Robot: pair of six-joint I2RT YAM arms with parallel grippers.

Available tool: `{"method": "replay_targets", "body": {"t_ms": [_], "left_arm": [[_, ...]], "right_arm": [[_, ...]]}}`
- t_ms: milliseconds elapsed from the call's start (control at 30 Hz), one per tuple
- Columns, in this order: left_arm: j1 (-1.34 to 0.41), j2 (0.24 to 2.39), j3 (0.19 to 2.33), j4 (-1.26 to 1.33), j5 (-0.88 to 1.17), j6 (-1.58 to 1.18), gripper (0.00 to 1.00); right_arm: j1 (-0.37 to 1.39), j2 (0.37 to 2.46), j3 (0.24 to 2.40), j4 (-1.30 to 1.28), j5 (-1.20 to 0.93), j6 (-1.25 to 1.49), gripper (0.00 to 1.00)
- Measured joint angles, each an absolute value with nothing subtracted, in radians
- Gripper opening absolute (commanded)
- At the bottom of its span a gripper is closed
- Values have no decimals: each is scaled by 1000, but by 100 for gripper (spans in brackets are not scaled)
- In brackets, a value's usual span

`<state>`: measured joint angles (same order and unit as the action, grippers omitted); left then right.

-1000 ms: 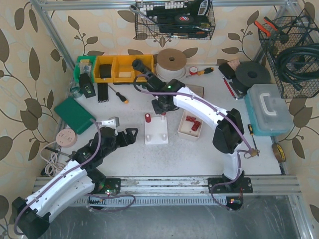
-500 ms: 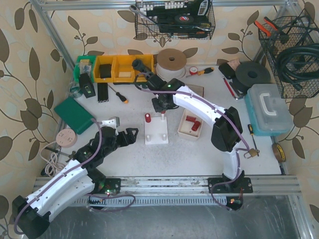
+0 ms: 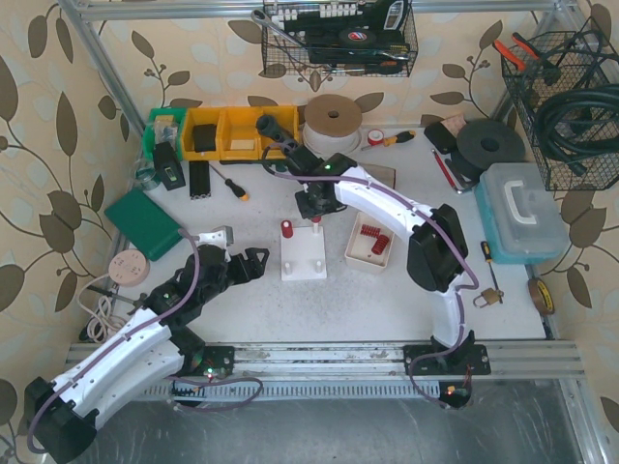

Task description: Install the large spring

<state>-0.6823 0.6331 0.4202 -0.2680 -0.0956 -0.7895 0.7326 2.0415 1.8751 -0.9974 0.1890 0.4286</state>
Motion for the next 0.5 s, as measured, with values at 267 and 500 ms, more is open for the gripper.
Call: {"method": "replay_targets", "body": {"t_ms": [267, 500], "left_arm": [[-682, 633, 420, -265, -96, -789, 92], [-682, 635, 420, -261, -96, -789, 92]], "right_arm": [[733, 2045, 1851, -991, 183, 429, 0], [733, 2050, 1843, -985, 182, 429, 0]]}}
